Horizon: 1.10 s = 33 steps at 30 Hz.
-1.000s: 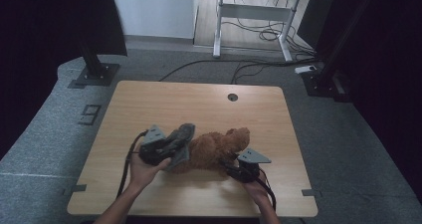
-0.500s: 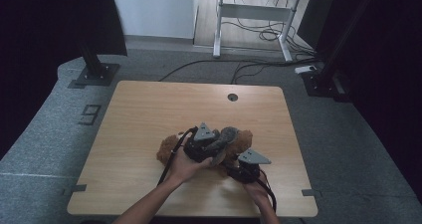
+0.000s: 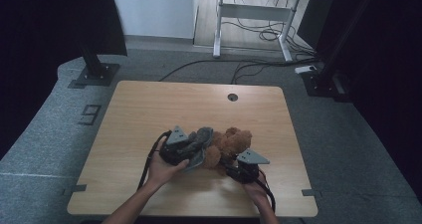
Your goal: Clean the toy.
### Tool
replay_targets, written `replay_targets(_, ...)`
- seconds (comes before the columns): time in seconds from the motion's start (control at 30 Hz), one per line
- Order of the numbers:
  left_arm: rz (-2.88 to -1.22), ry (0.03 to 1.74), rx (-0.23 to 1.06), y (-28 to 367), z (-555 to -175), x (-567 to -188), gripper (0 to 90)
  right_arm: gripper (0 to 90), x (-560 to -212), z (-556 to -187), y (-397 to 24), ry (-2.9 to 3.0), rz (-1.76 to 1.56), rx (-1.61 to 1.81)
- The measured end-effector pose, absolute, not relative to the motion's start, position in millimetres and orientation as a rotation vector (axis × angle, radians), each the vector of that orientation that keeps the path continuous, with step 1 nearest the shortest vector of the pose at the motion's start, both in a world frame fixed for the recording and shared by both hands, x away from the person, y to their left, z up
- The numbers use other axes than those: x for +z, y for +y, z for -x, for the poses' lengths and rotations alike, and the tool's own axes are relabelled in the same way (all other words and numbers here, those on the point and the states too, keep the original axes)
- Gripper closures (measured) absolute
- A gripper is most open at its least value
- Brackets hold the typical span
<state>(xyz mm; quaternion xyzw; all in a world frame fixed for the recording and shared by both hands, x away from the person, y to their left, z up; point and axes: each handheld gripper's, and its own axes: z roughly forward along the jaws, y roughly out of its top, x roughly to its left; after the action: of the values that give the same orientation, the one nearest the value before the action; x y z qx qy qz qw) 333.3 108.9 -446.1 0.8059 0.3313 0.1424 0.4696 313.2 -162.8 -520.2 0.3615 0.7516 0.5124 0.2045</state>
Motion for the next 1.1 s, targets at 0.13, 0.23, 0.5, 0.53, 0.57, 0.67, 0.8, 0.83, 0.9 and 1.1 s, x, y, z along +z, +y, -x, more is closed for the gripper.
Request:
replay_targets(0.13,-1.927,0.844,0.357,138.3,-325.4,-450.7,73.6,58.8,-519.9,-312.7,-163.2,2.093,-1.01,1.43)
replay_targets(0.23,-1.903,0.854,0.362,150.1,-320.2,-451.2,73.5,60.0,-520.0,-313.1,-163.2,2.086,-1.015,1.426)
replay_targets(0.5,-1.859,0.906,0.391,185.2,-312.8,-451.3,73.3,59.6,-521.1,-313.4,-165.2,2.093,-1.021,1.427)
replay_targets(0.53,-1.854,0.914,0.397,189.6,-312.4,-451.5,73.3,59.5,-521.3,-313.4,-165.5,2.094,-1.021,1.427)
replay_targets(0.57,-1.85,0.925,0.4,194.2,-311.9,-452.2,73.2,59.3,-521.6,-313.3,-165.8,2.094,-1.021,1.426)
replay_targets(0.67,-1.845,0.96,0.409,207.9,-310.6,-457.7,73.3,58.5,-522.8,-312.9,-167.0,2.097,-1.022,1.425)
replay_targets(0.8,-1.859,1.004,0.406,219.5,-310.9,-467.9,73.2,57.7,-524.5,-313.3,-168.3,2.102,-1.025,1.42)
replay_targets(0.83,-1.868,1.018,0.418,222.3,-312.0,-470.6,73.2,57.6,-524.5,-313.4,-168.3,2.103,-1.026,1.42)
replay_targets(0.9,-1.888,1.048,0.449,227.2,-314.6,-474.6,73.2,57.4,-524.4,-313.6,-168.2,2.102,-1.027,1.42)
replay_targets(1.1,-1.91,1.121,0.45,243.9,-321.5,-485.1,73.2,57.1,-525.8,-313.5,-169.3,2.105,-1.032,1.421)
